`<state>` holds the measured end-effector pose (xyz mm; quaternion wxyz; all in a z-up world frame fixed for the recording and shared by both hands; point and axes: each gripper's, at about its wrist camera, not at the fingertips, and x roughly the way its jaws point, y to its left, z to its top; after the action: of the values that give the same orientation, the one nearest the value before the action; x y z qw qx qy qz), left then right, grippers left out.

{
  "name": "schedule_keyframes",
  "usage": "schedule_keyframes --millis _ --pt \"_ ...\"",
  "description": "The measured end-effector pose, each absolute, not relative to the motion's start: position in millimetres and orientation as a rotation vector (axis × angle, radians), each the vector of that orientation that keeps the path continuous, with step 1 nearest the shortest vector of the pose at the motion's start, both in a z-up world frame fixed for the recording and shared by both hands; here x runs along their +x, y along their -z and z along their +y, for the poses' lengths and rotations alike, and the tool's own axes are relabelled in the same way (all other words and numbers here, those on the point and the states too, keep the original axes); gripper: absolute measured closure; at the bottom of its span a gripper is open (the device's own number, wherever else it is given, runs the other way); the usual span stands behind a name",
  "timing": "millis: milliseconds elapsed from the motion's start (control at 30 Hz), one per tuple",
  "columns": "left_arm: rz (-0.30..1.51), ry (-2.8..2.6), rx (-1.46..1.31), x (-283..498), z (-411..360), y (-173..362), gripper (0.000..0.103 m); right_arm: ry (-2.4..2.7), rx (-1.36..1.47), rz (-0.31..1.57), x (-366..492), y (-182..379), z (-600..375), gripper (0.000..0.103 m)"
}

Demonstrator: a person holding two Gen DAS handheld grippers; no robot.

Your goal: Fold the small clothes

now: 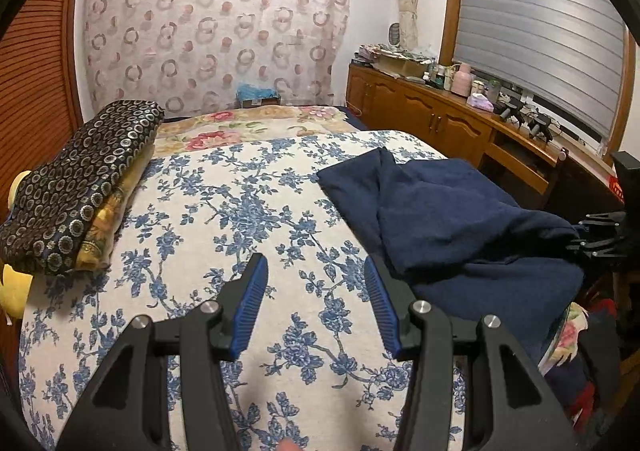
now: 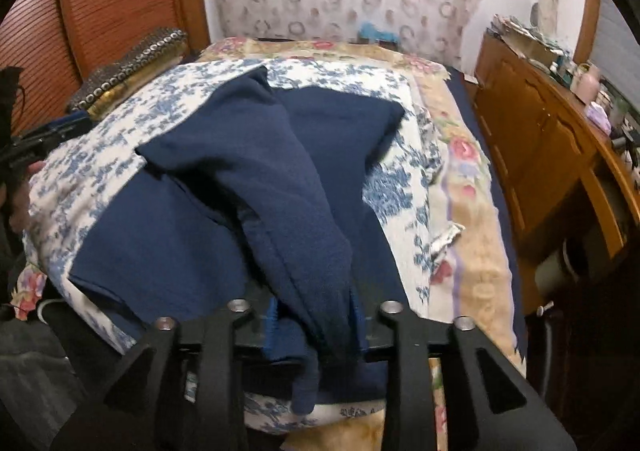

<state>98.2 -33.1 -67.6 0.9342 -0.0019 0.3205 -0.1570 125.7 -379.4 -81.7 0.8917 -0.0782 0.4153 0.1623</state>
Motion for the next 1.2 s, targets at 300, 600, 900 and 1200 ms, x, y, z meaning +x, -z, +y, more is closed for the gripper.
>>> schedule_keyframes --millis 300,600,900,1200 --pt "0.652 0.330 0.005 97 -39 67 0.054 -0.328 -0.171 0.763 107 48 -383 0.040" --pt "0.655 0.330 0.006 97 -40 69 0.054 -0.391 -0.216 0.700 125 35 -341 0.040" --pt "0.659 0.321 0.001 99 -34 75 0.054 -0.485 -0.276 0.718 158 51 -285 0.040" --pt "0.662 0.312 -0.007 99 -30 76 0.054 -0.571 -0.350 0.790 189 74 -235 0.040"
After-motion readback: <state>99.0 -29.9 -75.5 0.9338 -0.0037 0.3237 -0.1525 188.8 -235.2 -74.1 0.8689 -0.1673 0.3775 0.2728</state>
